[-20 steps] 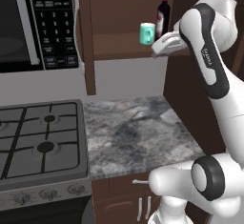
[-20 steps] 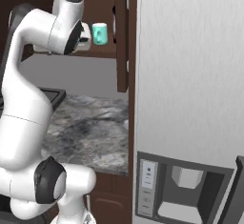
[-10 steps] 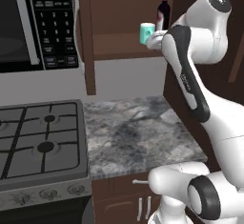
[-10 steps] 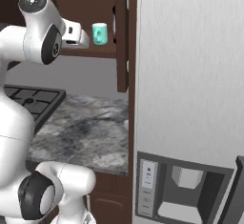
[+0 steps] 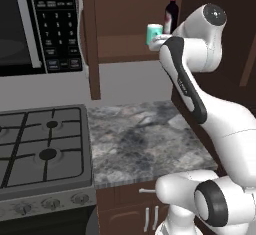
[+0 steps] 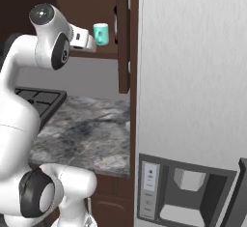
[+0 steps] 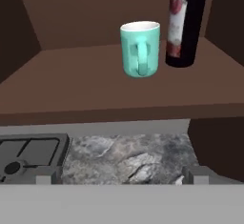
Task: Open the cabinet directly in front. Then move the wine and the mug to the dining counter with the jar on it.
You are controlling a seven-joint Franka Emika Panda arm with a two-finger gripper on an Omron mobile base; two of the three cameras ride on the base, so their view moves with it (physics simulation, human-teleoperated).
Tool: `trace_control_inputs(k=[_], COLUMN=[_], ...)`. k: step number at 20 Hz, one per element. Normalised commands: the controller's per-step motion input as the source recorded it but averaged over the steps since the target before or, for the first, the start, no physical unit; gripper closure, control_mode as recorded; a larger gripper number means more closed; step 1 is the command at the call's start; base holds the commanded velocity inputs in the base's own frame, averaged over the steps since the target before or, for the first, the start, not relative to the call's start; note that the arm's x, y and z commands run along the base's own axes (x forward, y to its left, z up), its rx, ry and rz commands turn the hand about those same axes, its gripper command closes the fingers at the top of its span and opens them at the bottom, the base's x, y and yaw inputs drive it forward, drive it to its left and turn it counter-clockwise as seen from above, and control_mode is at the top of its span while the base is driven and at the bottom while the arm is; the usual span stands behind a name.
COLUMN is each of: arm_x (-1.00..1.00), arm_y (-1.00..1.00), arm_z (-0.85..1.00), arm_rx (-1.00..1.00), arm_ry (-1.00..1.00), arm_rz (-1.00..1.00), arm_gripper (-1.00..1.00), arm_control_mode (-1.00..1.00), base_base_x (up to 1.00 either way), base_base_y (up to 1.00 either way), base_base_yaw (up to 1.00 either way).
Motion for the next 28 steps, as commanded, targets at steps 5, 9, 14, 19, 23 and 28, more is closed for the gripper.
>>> trace_control_inputs(k=[5, 9, 14, 19, 23, 28], arm_x=[0.5, 0.55, 0.6, 0.62, 0.64, 0.53], arm_y=[-0.38, -0.22, -0.05, 0.0, 0.0, 0.0], arm_z=[0.08, 0.01, 0.0, 0.0, 0.0, 0.0], arm_rx=[0.09, 0.04, 0.01, 0.0, 0.0, 0.0], arm_ry=[0.0, 0.0, 0.0, 0.0, 0.0, 0.0], arm_rz=[-0.04, 0.0, 0.0, 0.0, 0.0, 0.0], arm_gripper=[-1.0, -1.0, -1.0, -1.0, -1.0, -1.0], arm_control_mode=[-1.0, -1.0, -1.0, -1.0, -1.0, -1.0], base_base_x=[0.0, 0.0, 0.0, 0.0, 0.0, 0.0], base_base_y=[0.0, 0.0, 0.0, 0.0, 0.0, 0.0], base_base_yaw=[0.0, 0.0, 0.0, 0.0, 0.0, 0.0])
